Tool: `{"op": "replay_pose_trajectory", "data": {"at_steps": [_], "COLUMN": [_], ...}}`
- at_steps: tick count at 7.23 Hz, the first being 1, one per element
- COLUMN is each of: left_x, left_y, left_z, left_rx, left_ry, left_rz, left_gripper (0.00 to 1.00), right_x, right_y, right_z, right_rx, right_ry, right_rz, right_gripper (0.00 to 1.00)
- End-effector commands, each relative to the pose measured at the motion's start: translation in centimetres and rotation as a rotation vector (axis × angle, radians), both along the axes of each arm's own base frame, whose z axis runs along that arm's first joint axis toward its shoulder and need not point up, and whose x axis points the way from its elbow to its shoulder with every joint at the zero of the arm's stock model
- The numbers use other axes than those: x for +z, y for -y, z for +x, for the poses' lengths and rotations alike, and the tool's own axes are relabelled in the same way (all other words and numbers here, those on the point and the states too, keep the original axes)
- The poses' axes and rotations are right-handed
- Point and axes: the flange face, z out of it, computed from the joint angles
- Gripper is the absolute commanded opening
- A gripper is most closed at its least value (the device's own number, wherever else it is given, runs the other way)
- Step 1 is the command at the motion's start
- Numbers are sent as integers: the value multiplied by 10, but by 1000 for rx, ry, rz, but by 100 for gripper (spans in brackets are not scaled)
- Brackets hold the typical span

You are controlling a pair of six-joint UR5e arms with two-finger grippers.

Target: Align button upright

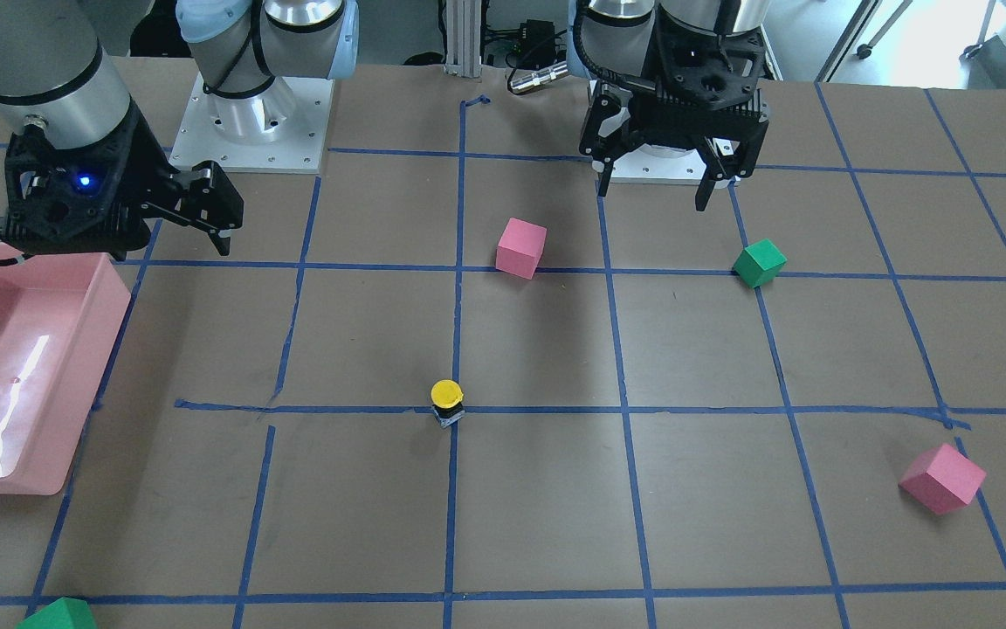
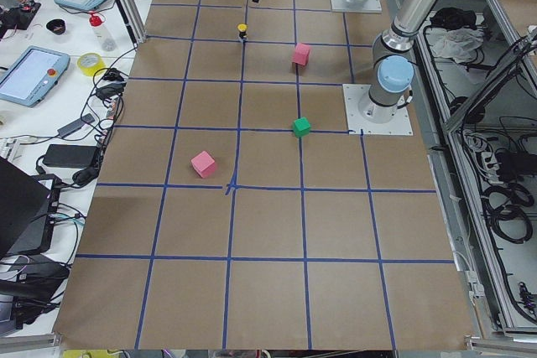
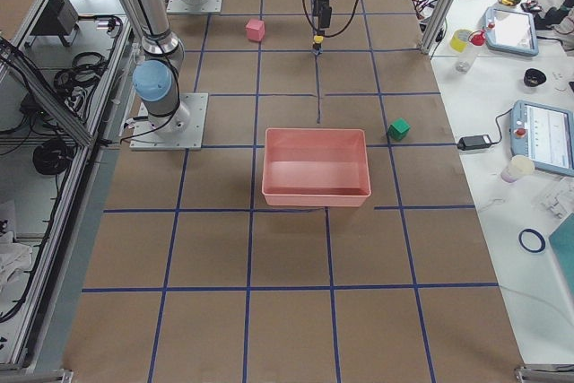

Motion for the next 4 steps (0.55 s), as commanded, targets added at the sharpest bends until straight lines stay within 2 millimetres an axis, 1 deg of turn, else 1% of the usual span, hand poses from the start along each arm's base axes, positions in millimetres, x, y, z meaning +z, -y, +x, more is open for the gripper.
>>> {"op": "replay_pose_trajectory", "data": {"at_steps": [1,2,4], "left_x": [1,6,4], "left_y": [4,5,8], "left_z": [17,18,17], "left_rx": [8,13,24], "left_ry": [73,75,63], "left_rz": [-13,-21,-18], "left_gripper": [100,100,100], "right_x": [0,0,0], "right_y": [0,0,0], "right_z": [0,0,0], "right_rx": [0,2,0], "right_ry": [0,0,0], "right_rz": [0,0,0], "right_gripper": [100,100,100]}}
